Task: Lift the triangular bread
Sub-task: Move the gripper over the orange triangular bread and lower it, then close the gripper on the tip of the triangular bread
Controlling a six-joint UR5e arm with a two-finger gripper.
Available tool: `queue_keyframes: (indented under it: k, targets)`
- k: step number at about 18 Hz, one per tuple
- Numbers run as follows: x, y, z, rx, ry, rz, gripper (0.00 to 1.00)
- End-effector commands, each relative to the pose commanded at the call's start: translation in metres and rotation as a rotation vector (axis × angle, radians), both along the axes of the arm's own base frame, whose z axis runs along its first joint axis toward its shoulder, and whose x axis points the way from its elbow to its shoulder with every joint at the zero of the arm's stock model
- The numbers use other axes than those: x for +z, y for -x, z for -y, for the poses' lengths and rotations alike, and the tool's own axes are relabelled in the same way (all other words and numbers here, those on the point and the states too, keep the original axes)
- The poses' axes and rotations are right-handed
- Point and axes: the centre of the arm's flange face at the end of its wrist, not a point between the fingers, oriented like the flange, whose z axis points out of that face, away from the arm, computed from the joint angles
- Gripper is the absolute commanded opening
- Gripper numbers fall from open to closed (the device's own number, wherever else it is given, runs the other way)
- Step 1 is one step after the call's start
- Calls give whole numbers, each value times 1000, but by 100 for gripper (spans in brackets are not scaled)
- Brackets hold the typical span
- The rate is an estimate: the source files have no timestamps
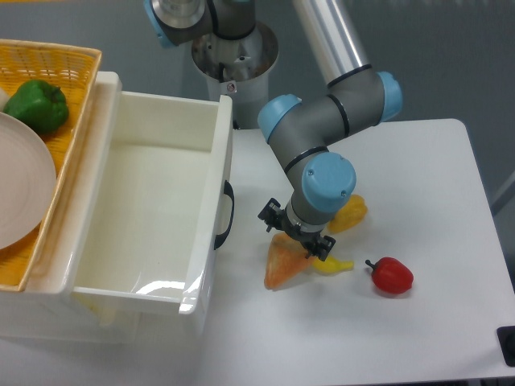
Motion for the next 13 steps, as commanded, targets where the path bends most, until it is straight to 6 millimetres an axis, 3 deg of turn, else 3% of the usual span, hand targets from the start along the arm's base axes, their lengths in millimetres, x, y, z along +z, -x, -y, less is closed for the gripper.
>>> queue_keyframes:
  k: [13]
  targets:
    - [-10,7,-6,-3,-5,-6,100]
